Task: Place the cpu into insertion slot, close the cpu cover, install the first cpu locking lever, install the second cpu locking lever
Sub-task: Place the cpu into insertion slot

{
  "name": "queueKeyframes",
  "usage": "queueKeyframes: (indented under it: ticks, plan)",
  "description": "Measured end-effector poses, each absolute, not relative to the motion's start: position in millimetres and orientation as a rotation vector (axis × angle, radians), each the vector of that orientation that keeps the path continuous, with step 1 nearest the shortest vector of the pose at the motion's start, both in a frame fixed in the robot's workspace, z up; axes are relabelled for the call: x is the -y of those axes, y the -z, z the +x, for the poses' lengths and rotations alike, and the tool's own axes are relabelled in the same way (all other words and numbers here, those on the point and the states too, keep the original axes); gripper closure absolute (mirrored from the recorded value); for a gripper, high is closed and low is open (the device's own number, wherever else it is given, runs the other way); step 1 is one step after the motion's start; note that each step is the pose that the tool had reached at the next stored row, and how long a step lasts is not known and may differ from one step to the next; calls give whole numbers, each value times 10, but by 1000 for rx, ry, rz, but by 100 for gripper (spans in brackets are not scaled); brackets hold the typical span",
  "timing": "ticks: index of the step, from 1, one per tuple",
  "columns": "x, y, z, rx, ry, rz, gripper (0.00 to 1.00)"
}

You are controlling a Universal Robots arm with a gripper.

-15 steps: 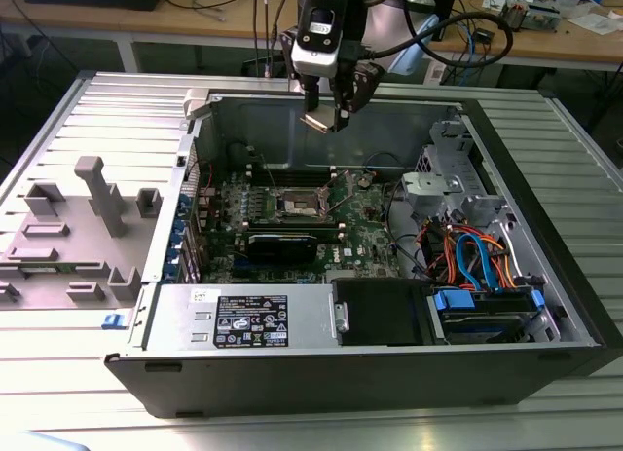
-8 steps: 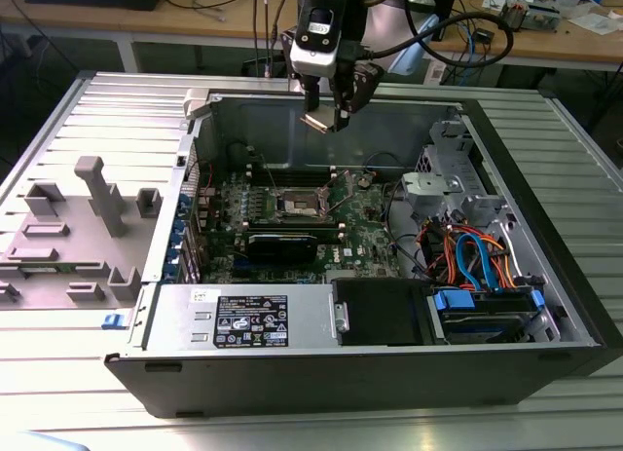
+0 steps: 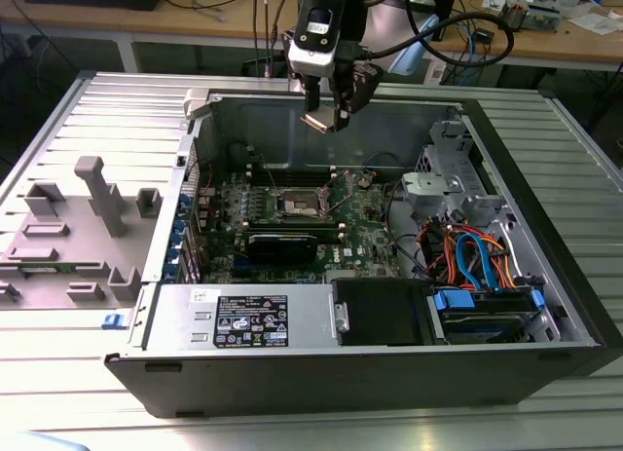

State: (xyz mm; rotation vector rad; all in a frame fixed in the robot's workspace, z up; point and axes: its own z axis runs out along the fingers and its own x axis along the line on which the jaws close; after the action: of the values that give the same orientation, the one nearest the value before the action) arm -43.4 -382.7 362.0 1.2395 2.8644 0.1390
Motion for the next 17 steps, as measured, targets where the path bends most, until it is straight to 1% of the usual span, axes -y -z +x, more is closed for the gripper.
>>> queueKeyframes:
  ticks: [17]
  plan:
    - [3827, -3620, -434, -2838, -138, 1295, 45]
